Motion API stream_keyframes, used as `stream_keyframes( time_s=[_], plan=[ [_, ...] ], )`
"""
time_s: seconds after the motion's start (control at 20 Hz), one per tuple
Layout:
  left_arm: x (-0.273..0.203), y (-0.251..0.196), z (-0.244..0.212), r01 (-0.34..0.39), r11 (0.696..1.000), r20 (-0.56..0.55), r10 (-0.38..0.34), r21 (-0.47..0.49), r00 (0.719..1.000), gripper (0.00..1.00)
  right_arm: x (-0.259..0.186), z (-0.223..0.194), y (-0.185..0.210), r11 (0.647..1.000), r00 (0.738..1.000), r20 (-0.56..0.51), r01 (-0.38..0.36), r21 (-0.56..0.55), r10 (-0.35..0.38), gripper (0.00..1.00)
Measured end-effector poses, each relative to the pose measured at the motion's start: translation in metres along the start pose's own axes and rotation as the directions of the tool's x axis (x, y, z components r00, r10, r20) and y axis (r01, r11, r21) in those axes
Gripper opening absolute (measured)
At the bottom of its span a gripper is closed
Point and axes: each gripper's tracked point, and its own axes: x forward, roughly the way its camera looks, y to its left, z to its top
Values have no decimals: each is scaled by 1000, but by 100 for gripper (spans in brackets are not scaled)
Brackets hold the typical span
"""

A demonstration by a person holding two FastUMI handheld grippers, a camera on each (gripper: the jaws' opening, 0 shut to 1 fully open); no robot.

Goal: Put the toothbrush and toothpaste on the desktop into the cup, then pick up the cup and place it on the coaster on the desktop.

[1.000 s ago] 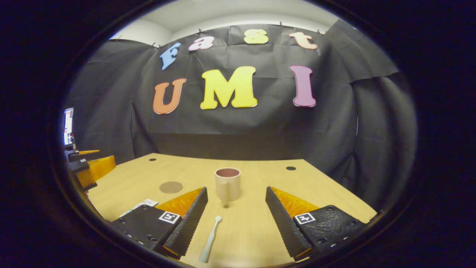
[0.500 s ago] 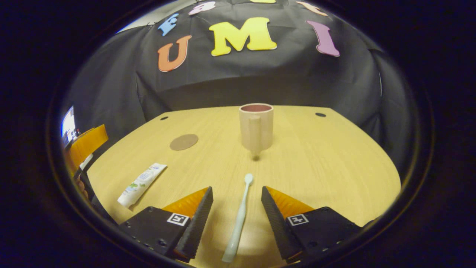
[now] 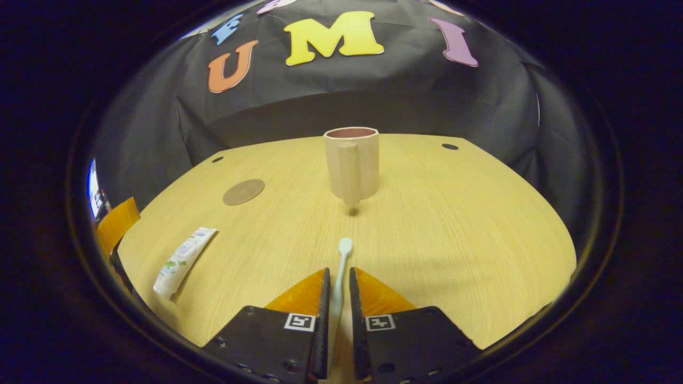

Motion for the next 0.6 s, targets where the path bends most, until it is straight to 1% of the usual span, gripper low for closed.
stream_keyframes(
  time_s=[0.05, 0.15, 0.3, 0.45, 0.6],
  plan=[
    [1, -2, -3, 3, 1000, -12, -3, 3, 1000, 98, -1, -1, 0, 1000, 1000, -3, -8, 12, 8, 12],
    [3, -4, -10, 5, 1000, -45, -5, 13, 999, 98, 0, 0, -1, 999, 1000, -4, -21, 25, 21, 2],
    [3, -10, -23, 20, 1000, -114, -18, 10, 993, 98, -1, -1, -1, 999, 999, 6, -38, 9, 38, 1],
    [5, -15, -42, 20, 1000, -220, -20, -4, 975, 96, -7, -1, 5, 995, 995, 17, -96, 34, 96, 0],
    [5, -19, -52, 27, 1000, -265, -29, -11, 964, 96, -19, 10, 2, 992, 990, 79, -120, 27, 118, 1]
  ],
)
